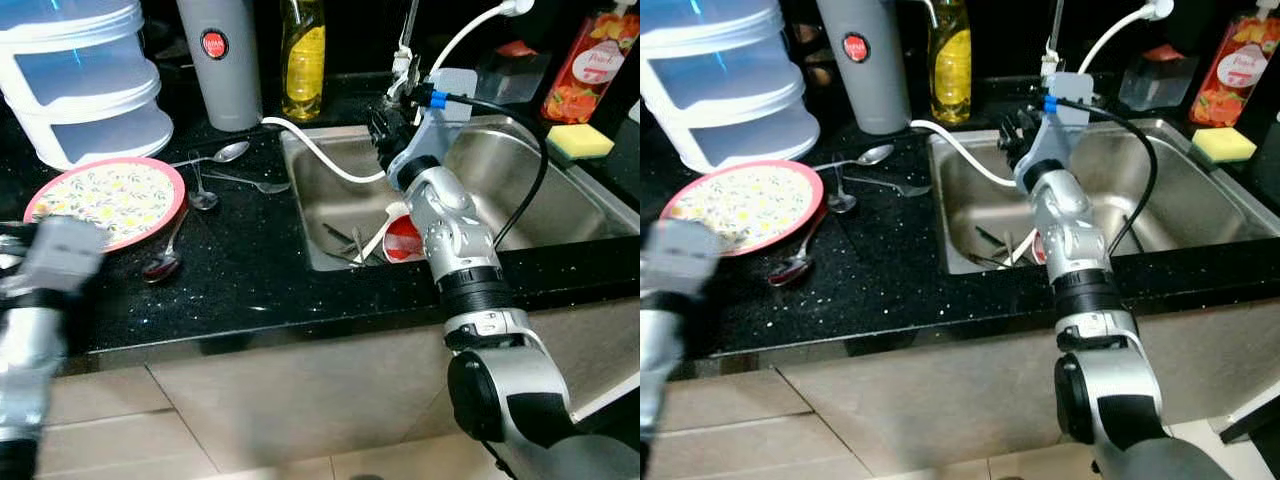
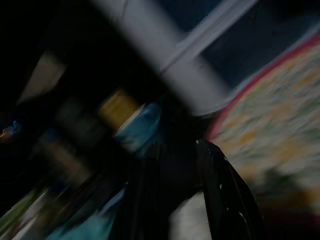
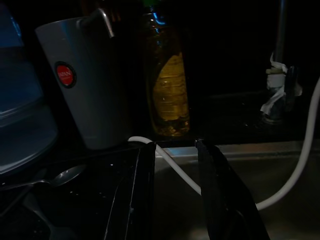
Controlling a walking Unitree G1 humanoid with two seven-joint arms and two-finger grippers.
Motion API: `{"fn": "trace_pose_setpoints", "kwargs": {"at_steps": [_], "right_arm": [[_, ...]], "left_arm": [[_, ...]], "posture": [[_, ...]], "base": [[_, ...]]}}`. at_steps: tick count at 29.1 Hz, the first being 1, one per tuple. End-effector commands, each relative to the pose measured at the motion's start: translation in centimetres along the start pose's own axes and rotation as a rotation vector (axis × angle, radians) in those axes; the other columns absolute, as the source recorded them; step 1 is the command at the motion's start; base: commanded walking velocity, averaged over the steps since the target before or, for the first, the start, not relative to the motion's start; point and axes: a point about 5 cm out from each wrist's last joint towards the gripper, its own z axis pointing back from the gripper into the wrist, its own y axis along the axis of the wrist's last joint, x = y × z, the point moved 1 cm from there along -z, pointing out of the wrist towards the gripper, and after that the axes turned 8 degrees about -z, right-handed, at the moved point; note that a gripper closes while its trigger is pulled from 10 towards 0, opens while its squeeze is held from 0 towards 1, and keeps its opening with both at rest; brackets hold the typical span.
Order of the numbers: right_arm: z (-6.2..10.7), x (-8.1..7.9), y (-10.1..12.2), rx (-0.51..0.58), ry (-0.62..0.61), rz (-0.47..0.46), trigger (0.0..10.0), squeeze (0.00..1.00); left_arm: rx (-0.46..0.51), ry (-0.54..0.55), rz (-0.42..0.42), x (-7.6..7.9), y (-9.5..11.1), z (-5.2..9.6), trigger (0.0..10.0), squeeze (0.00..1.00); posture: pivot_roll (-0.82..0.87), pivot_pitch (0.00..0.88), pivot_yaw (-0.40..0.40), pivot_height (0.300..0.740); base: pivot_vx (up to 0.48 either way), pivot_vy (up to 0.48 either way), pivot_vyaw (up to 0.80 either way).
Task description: Kitchen organization
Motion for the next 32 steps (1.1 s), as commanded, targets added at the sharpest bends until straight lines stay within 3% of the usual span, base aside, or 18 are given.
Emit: {"fn": "trace_pose_setpoints", "kwargs": {"at_steps": [1, 7, 14, 19, 22, 23, 25, 32], "right_arm": [[-0.2, -0.3, 0.0, 0.003, 0.007, -0.016, 10.0, 0.0], [-0.1, 0.2, 0.5, 0.016, -0.001, -0.01, 10.0, 0.0], [-0.1, 0.6, 0.7, 0.019, -0.011, -0.008, 10.0, 0.0], [-0.3, 0.0, 0.5, 0.011, 0.004, -0.014, 10.0, 0.0], [-0.5, -0.3, 0.4, 0.007, 0.016, -0.019, 10.0, 0.0], [-0.5, -0.3, 0.4, 0.007, 0.016, -0.019, 10.0, 0.0], [-0.6, -0.5, 0.3, 0.002, 0.025, -0.021, 10.0, 0.0], [-0.5, -0.5, 0.3, 0.002, 0.031, -0.019, 10.0, 0.0]], "left_arm": [[-0.029, -0.001, -0.012, -0.3, -1.1, -0.2, 10.0, 0.0], [-0.114, -0.039, -0.025, 0.1, -2.7, -0.8, 10.0, 0.0], [-0.075, -0.056, -0.036, 1.4, -2.0, 0.1, 10.0, 0.0], [0.033, -0.049, 0.0, 2.5, 0.9, 1.4, 10.0, 0.0], [0.128, -0.043, 0.042, 3.9, 4.5, 2.3, 10.0, 0.0], [0.128, -0.043, 0.042, 3.9, 4.5, 2.3, 10.0, 0.0], [0.182, -0.058, 0.086, 5.2, 6.7, 2.7, 10.0, 0.0], [0.238, -0.102, 0.14, 7.0, 9.5, 2.8, 10.0, 0.0]], "posture": [[0.01, 0.0, -0.043, 0.74], [-0.01, 0.0, -0.038, 0.74], [-0.01, 0.0, -0.051, 0.74], [0.0, 0.0, -0.06, 0.74], [0.02, 0.0, -0.074, 0.74], [0.02, 0.0, -0.074, 0.74], [0.02, 0.0, -0.079, 0.74], [0.01, 0.0, -0.069, 0.74]], "base": [[0.0, 0.0, 0.0], [0.0, 0.0, 0.0], [0.0, 0.0, 0.0], [0.0, 0.0, 0.0], [0.0, 0.0, 0.0], [0.0, 0.0, 0.0], [0.0, 0.0, 0.0], [0.0, 0.0, 0.0]]}}
